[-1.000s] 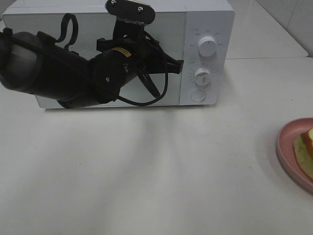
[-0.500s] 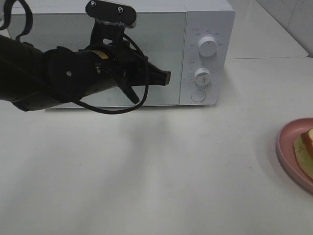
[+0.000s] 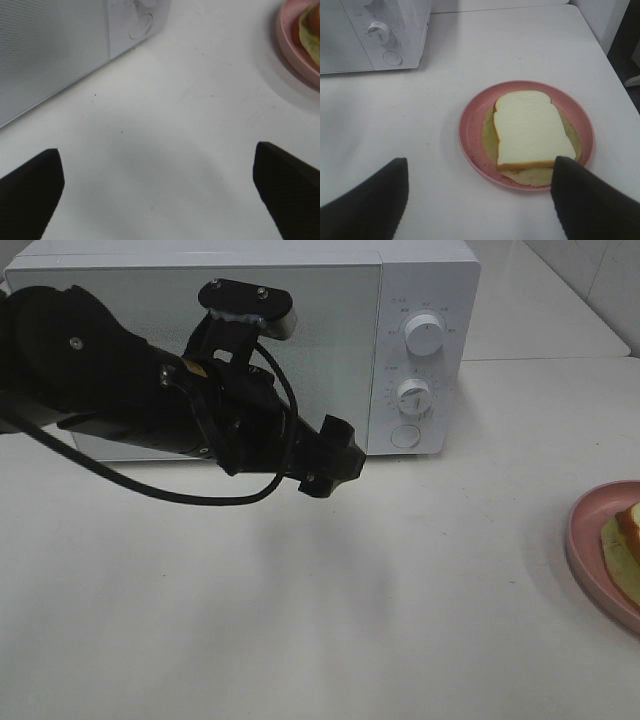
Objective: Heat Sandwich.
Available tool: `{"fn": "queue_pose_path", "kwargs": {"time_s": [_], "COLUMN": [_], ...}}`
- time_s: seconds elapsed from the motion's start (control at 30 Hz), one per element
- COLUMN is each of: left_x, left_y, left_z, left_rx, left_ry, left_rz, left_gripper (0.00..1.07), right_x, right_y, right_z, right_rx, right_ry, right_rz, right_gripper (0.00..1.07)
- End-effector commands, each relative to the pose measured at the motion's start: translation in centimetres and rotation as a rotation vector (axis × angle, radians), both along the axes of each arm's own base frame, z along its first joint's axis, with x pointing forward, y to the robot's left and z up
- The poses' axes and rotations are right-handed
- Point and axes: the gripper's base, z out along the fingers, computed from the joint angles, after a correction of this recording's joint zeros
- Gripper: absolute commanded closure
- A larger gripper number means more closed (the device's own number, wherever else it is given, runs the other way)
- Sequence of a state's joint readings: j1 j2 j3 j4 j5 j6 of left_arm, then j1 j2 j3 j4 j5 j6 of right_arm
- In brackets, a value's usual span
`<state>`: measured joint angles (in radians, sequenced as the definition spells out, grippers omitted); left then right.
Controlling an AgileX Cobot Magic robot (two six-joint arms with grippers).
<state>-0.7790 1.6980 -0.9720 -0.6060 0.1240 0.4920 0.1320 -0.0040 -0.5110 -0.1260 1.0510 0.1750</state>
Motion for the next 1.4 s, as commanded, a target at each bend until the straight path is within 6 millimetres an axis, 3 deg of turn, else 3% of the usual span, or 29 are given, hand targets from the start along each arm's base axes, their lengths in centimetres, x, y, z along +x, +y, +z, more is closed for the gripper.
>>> {"fn": "queue_pose_path", "kwargs": {"time_s": [0.03, 0.13, 0.27, 0.3, 0.33, 0.47, 0.6, 0.63, 0.7, 0.77, 0.8, 1.1, 1.4], "left_x": [-1.0, -1.1, -0.2, -0.2, 0.1, 0.4, 0.8, 0.8, 0.9, 0.9, 0.9, -0.3, -2.5], "left_y": [0.6, 1.2, 4.6, 4.6, 6.0, 8.3, 11.8, 11.8, 14.1, 16.1, 16.1, 22.2, 25.4], "left_z": [0.3, 0.3, 0.5, 0.5, 0.8, 1.5, 3.0, 3.0, 3.7, 4.4, 4.4, 6.7, 9.2], "left_rx": [0.077, 0.097, 0.121, 0.121, 0.136, 0.150, 0.145, 0.145, 0.145, 0.156, 0.156, 0.224, 0.266], "left_ry": [0.043, 0.093, 0.284, 0.284, 0.330, 0.377, 0.424, 0.424, 0.454, 0.469, 0.469, 0.459, 0.393], "left_rz": [-0.096, -0.096, 0.005, 0.005, 0.024, 0.058, 0.141, 0.141, 0.209, 0.269, 0.269, 0.544, 0.693], "left_gripper": [0.07, 0.07, 0.07, 0.07, 0.07, 0.07, 0.07, 0.07, 0.07, 0.07, 0.07, 0.07, 0.07], "right_x": [-0.4, -0.4, -0.4, -0.4, -0.4, -0.4, -0.4, -0.4, -0.4, -0.4, -0.4, -0.4, -0.4], "right_y": [-0.1, -0.1, -0.1, -0.1, -0.1, -0.1, -0.1, -0.1, -0.1, -0.1, -0.1, -0.1, -0.1], "right_z": [0.0, 0.0, 0.0, 0.0, 0.0, 0.0, 0.0, 0.0, 0.0, 0.0, 0.0, 0.0, 0.0], "right_rx": [-0.006, -0.006, -0.005, -0.005, -0.005, -0.005, -0.005, -0.005, -0.005, -0.005, -0.005, -0.005, -0.005], "right_ry": [-0.035, -0.035, -0.035, -0.035, -0.035, -0.035, -0.035, -0.035, -0.035, -0.035, -0.035, -0.035, -0.035], "right_rz": [-0.001, -0.001, -0.002, -0.002, -0.002, -0.002, -0.002, -0.002, -0.002, -0.002, -0.002, -0.002, -0.002], "right_gripper": [0.31, 0.31, 0.31, 0.31, 0.31, 0.31, 0.31, 0.31, 0.31, 0.31, 0.31, 0.31, 0.31]}}
